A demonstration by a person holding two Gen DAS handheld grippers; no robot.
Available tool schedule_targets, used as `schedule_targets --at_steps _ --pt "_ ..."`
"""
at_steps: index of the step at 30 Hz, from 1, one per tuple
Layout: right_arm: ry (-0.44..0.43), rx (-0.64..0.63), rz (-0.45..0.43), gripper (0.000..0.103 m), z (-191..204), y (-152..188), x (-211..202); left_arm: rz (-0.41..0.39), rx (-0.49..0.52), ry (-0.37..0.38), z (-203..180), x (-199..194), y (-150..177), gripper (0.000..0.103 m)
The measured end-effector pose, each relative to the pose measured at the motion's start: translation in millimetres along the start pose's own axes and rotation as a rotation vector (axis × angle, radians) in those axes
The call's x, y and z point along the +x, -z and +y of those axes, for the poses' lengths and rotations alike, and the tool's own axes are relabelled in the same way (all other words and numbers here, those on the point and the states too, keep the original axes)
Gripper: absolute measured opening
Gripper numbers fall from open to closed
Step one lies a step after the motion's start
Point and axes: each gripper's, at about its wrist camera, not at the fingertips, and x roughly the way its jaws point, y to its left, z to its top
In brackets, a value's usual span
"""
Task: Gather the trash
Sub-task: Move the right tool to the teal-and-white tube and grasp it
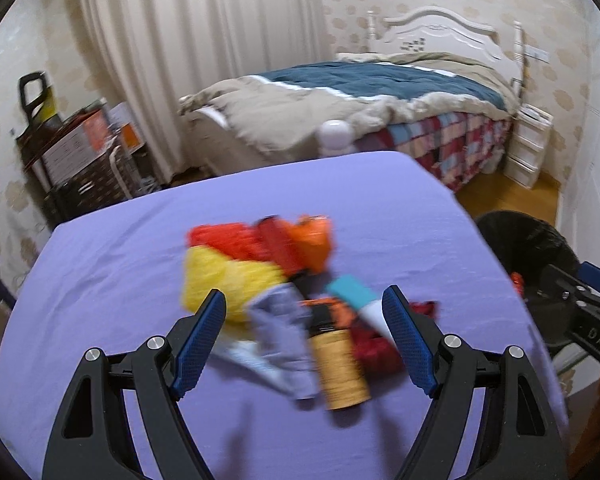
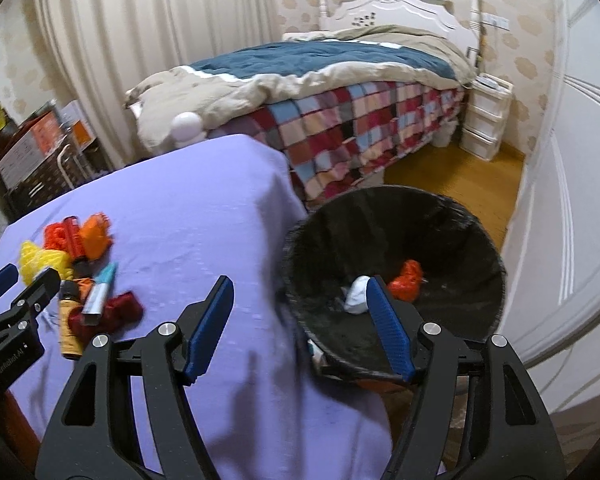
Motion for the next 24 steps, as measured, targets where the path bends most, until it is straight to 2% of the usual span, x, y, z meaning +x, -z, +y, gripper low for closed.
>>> schedule_targets --at_steps 11,24 --pt "-0.068 -0.088 0.014 0.067 53 2 2 0.05 -0.114 -0.088 71 7 18 0.078" --pt "-0.148 -0.216 0.021 0.065 111 5 1 0.083 -0.146 -0.113 96 11 39 0.078"
